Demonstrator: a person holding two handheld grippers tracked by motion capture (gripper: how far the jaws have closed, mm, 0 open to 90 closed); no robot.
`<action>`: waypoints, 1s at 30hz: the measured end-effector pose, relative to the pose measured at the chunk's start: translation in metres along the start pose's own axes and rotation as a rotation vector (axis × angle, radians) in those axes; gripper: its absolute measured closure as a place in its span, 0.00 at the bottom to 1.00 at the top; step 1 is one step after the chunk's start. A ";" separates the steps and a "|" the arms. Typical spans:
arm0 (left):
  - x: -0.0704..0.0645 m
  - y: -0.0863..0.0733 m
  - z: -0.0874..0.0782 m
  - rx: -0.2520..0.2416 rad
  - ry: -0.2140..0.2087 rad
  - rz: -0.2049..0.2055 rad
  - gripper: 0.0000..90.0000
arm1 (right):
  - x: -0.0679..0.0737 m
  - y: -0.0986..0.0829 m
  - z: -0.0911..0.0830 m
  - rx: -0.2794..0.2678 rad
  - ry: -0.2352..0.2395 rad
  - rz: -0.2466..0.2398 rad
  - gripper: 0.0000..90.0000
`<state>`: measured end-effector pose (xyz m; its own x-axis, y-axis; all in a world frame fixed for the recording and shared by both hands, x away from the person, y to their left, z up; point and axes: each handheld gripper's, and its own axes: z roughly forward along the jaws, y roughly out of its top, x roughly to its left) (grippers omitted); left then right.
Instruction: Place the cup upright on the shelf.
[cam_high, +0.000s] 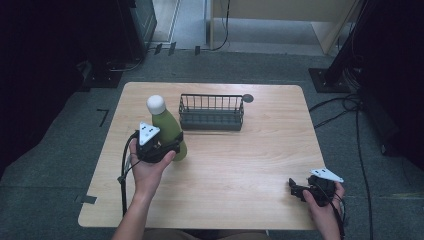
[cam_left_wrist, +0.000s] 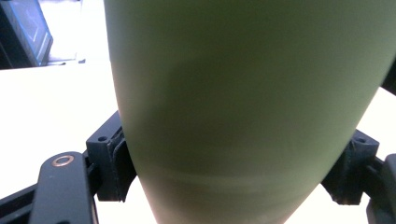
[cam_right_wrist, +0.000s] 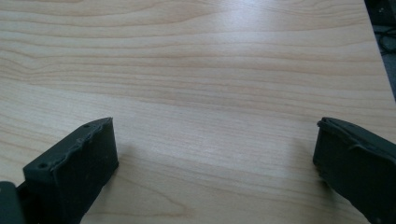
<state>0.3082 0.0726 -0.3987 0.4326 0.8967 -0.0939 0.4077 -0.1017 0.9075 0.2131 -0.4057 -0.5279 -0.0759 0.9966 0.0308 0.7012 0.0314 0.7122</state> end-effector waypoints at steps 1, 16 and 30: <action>-0.002 0.003 0.004 -0.001 -0.001 0.006 0.23 | 0.000 0.000 0.000 0.001 0.003 -0.005 0.00; -0.015 0.042 0.029 -0.025 -0.012 0.038 0.23 | 0.003 0.001 0.001 -0.005 0.012 -0.014 0.01; -0.010 0.075 0.054 -0.027 -0.012 0.048 0.23 | 0.002 0.001 0.001 -0.003 0.020 -0.022 0.00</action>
<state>0.3775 0.0328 -0.3516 0.4608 0.8858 -0.0551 0.3644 -0.1323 0.9218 0.2147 -0.4032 -0.5278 -0.1058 0.9940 0.0294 0.6967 0.0530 0.7154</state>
